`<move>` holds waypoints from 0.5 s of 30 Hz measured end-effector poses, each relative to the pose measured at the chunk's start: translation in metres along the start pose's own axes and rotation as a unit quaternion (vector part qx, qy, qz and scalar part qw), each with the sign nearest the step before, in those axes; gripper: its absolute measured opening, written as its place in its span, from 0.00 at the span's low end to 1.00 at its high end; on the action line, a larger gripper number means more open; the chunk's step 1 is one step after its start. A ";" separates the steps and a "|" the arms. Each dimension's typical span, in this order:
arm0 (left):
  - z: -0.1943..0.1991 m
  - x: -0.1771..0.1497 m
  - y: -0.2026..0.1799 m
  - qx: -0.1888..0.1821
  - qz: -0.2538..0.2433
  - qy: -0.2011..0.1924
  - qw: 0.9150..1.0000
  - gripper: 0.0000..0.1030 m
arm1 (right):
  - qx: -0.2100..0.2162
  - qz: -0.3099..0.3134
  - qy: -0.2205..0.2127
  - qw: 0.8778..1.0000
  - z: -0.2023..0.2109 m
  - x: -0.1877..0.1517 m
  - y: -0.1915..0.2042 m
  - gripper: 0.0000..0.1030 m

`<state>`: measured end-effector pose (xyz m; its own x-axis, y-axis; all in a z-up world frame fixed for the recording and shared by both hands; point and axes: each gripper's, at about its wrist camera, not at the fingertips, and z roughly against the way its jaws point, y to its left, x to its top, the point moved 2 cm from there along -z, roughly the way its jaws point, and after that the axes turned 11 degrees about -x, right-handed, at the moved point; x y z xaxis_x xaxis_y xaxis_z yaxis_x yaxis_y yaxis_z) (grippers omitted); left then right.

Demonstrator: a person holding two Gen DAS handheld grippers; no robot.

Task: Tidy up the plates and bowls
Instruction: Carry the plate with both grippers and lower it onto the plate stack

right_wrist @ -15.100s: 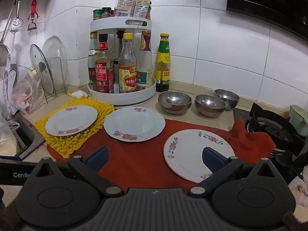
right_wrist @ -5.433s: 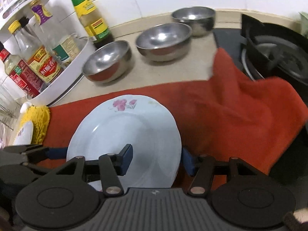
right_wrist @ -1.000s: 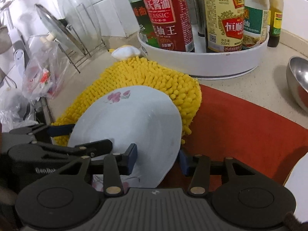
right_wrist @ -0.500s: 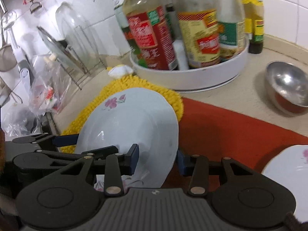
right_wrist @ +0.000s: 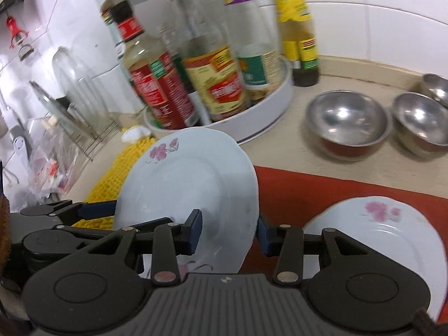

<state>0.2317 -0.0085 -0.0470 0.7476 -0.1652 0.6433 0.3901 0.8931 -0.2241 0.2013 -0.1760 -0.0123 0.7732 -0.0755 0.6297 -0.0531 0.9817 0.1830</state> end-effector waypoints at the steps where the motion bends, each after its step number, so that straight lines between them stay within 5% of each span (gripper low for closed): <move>1: -0.002 0.001 -0.004 -0.004 -0.004 0.001 1.000 0.91 | -0.003 -0.004 -0.002 1.000 0.003 -0.001 -0.005 0.38; 15: -0.029 0.008 -0.084 -0.068 -0.080 0.021 0.994 0.91 | -0.070 -0.080 -0.020 0.994 0.046 -0.023 -0.078 0.38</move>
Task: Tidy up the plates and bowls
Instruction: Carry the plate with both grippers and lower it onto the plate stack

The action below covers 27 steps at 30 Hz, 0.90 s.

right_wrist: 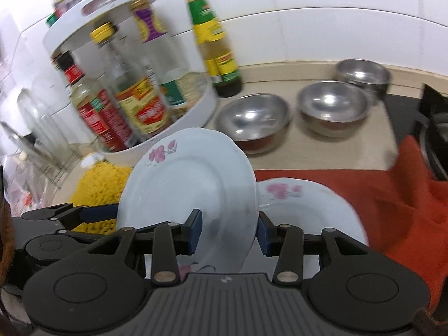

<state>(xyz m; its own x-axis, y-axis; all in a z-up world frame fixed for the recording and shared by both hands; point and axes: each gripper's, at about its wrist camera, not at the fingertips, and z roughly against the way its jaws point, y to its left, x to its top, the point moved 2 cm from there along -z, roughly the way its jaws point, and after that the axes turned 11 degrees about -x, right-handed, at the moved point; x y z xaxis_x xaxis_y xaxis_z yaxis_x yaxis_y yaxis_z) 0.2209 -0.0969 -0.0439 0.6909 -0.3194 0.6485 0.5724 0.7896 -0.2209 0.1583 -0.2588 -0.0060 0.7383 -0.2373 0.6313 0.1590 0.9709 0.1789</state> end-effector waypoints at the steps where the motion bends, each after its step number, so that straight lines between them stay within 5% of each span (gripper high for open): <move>1: -0.003 0.001 -0.005 -0.004 -0.005 0.002 1.000 0.91 | -0.004 -0.005 -0.001 1.000 0.002 -0.001 -0.006 0.38; 20: -0.056 -0.006 -0.072 -0.048 -0.056 0.058 0.996 0.90 | -0.059 -0.078 0.020 0.995 0.009 -0.027 -0.087 0.38; 27: -0.059 0.002 -0.089 -0.068 -0.075 0.040 0.994 0.87 | -0.059 -0.082 0.012 0.995 -0.003 -0.025 -0.103 0.38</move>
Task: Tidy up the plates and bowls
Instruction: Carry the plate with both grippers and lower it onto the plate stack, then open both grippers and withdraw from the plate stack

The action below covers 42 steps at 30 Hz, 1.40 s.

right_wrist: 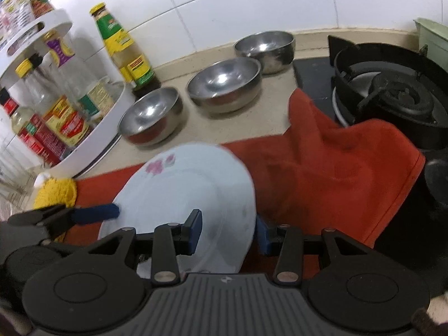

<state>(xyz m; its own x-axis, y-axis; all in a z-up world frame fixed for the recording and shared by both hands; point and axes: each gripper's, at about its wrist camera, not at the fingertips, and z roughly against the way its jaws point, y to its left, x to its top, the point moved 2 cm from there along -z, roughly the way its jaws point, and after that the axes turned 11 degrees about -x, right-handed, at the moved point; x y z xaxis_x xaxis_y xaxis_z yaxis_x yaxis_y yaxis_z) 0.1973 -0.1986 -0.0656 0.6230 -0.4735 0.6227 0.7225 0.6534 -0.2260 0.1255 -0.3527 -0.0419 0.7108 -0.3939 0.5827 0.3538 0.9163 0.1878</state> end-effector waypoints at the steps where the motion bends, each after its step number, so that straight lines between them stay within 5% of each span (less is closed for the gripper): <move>1: 0.001 0.001 -0.001 0.000 0.003 -0.003 1.000 0.87 | 0.000 -0.001 -0.008 1.000 0.002 0.003 -0.002 0.38; 12: 0.017 -0.006 0.040 0.057 0.082 -0.015 0.995 0.88 | -0.007 0.017 -0.029 0.999 0.004 0.021 -0.019 0.38; 18: 0.001 -0.009 0.018 0.064 0.066 -0.001 0.996 0.91 | 0.008 0.036 -0.014 0.999 -0.010 0.024 -0.016 0.38; 30: 0.003 -0.011 0.015 0.083 0.084 0.002 0.993 0.91 | 0.098 0.107 0.035 0.989 -0.020 0.012 0.002 0.45; 42: 0.027 0.028 0.050 0.090 0.103 -0.036 0.990 0.91 | 0.067 0.082 -0.006 0.994 -0.015 0.048 -0.005 0.45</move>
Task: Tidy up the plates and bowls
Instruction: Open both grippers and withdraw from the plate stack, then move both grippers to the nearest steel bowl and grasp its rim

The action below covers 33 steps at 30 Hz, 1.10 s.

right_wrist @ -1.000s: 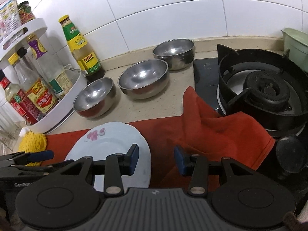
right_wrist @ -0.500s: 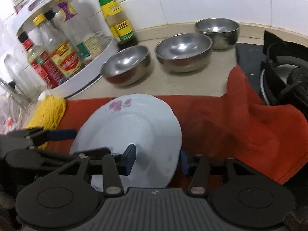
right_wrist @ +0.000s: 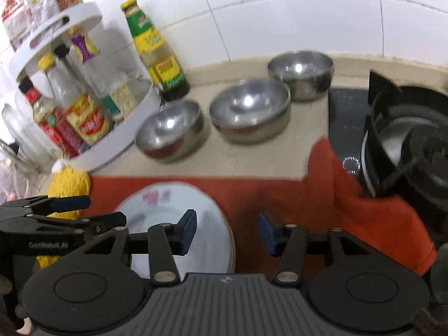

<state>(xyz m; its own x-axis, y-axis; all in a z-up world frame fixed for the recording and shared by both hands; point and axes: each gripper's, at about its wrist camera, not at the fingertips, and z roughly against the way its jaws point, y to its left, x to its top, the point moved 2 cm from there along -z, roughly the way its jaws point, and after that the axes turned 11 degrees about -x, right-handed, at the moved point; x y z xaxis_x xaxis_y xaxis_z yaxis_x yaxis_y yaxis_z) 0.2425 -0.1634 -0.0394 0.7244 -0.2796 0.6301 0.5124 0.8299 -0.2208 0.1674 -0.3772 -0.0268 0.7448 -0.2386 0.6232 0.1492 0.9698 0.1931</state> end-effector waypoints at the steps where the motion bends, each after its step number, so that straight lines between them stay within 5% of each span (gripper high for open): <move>1: -0.001 0.007 0.003 -0.005 0.004 -0.002 1.000 0.91 | -0.003 0.001 -0.005 1.000 0.000 0.005 0.000 0.45; 8: -0.003 0.043 0.016 -0.010 0.008 -0.023 1.000 0.91 | -0.037 -0.008 -0.019 0.999 -0.011 0.044 0.007 0.45; 10: -0.005 0.054 0.013 -0.038 0.009 -0.024 0.999 0.91 | -0.052 -0.007 -0.022 0.998 -0.017 0.052 0.006 0.45; 15: -0.019 0.084 -0.013 -0.063 -0.064 -0.043 0.995 0.92 | -0.071 -0.050 -0.002 0.996 -0.032 0.069 -0.012 0.45; 22: -0.086 0.122 -0.035 -0.062 -0.118 -0.013 0.991 0.81 | -0.085 -0.102 -0.002 0.991 -0.053 0.087 -0.034 0.45; 33: -0.155 0.132 -0.054 -0.087 -0.168 0.042 0.981 0.67 | -0.075 -0.140 0.027 0.987 -0.096 0.094 -0.042 0.34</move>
<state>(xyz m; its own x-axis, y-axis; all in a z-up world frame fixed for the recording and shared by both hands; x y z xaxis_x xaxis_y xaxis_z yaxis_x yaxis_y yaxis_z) 0.3822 -0.3200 -0.0601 0.5320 -0.5686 0.6274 0.7947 0.5910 -0.1383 0.2937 -0.4358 -0.0494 0.6933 -0.4991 0.5198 0.4453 0.8639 0.2354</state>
